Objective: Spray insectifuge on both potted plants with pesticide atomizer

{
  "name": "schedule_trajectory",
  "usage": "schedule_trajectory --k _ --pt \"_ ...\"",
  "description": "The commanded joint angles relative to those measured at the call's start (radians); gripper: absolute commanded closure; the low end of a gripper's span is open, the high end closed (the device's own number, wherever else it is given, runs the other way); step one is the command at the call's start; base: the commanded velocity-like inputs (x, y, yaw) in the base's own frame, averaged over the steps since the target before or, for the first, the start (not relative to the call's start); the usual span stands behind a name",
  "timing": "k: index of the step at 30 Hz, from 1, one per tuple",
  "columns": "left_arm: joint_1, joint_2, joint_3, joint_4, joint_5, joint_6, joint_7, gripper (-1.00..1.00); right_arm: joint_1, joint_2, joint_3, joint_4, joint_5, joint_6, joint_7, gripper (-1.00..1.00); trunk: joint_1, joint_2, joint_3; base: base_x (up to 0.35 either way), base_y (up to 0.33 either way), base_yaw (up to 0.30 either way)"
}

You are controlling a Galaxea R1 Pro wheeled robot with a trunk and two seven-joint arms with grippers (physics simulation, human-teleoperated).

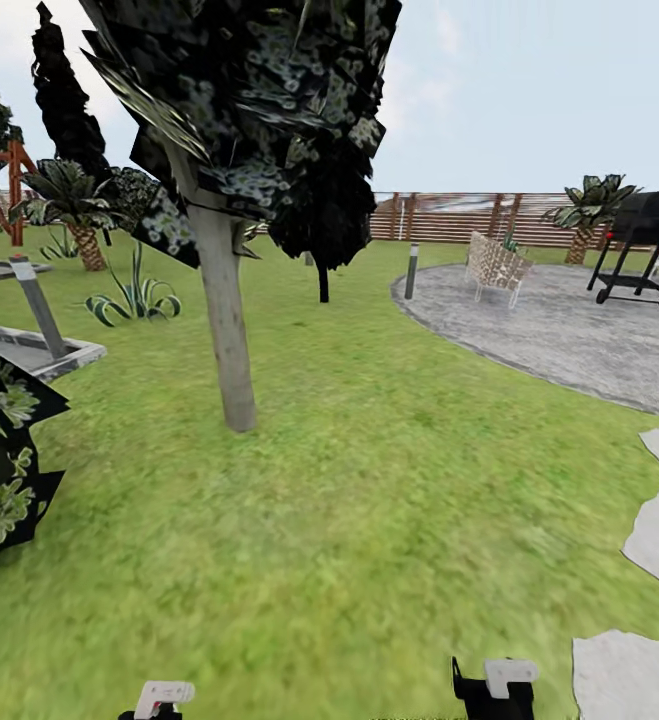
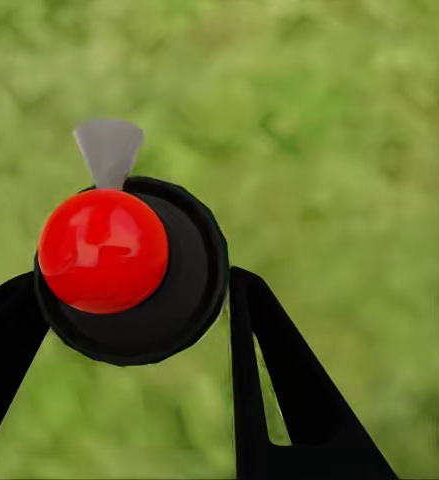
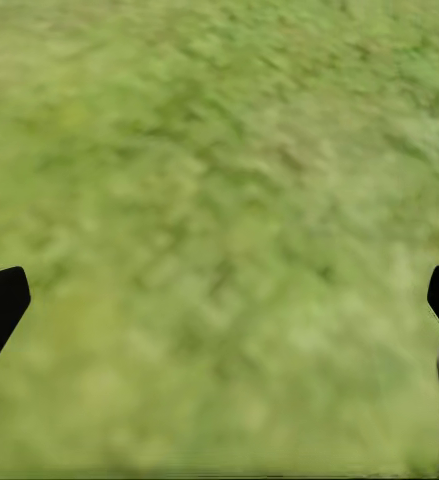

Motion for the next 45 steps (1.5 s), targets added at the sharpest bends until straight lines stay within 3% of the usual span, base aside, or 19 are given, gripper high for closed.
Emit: schedule_trajectory --k 1,45 --pt "0.0 0.0 0.005 0.001 -0.003 -0.003 -0.004 1.0 -0.001 0.0 0.009 0.001 -0.005 -0.002 -0.005 -1.0 0.0 0.0 -0.001 0.0 0.0 -0.3" --pt "0.0 0.002 0.005 0.001 -0.005 -0.003 -0.004 1.0 -0.001 0.001 0.009 0.001 -0.004 -0.002 -0.005 -1.0 0.0 0.0 -0.001 0.0 0.0 -0.3"
